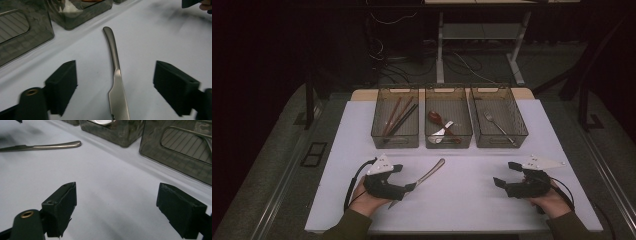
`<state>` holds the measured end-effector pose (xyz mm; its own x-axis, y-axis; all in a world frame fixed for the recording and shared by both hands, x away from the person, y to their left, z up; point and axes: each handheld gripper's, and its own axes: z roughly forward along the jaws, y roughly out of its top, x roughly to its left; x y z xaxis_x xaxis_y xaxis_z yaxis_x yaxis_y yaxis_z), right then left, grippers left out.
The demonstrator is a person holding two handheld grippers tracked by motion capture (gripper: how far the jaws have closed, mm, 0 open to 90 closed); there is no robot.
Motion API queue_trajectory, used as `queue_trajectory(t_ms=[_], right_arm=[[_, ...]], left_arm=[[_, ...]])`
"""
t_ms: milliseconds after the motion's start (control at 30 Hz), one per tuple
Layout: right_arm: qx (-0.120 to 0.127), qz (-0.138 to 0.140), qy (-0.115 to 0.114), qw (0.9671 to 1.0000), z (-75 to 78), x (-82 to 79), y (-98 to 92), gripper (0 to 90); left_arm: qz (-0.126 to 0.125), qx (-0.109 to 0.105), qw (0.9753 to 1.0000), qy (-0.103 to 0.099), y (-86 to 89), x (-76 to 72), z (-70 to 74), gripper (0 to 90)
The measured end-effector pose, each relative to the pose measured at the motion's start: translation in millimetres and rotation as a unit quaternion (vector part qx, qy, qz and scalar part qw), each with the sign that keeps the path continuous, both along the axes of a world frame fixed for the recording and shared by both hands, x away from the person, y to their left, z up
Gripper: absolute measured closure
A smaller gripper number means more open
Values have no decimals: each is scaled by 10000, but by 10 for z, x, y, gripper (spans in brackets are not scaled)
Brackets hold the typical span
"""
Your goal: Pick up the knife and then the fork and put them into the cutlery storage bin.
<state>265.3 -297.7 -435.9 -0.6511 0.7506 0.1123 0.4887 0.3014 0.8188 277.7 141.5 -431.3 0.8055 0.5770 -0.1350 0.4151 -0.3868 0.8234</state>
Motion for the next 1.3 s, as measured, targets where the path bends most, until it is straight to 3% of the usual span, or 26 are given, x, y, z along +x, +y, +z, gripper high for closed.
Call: queue_trajectory(t_ms=[200,333,533,633,967,1133,1300], right_arm=[[-112,98,-21,9999,-20,3,33,162],[-110,116,-16,9999,-22,4,35,162],[-105,118,-15,9999,-22,7,21,162],[-105,115,-12,9999,-23,7,18,162],[-115,156,-21,9998,-24,1,20,162],[-129,167,-22,9998,-26,2,21,162],[-136,185,-20,9997,-30,2,22,162]], left_arm=[[-15,114,9999,37,-155,71,-10,408],[-4,250,9996,115,-253,133,-51,476],[9,295,9994,205,-378,230,-81,588],[13,457,9986,257,-439,254,-112,641],[-98,813,9962,297,-548,238,-198,725],[-88,891,9958,175,-559,224,-207,757],[-58,949,9952,252,-569,235,-194,784]])
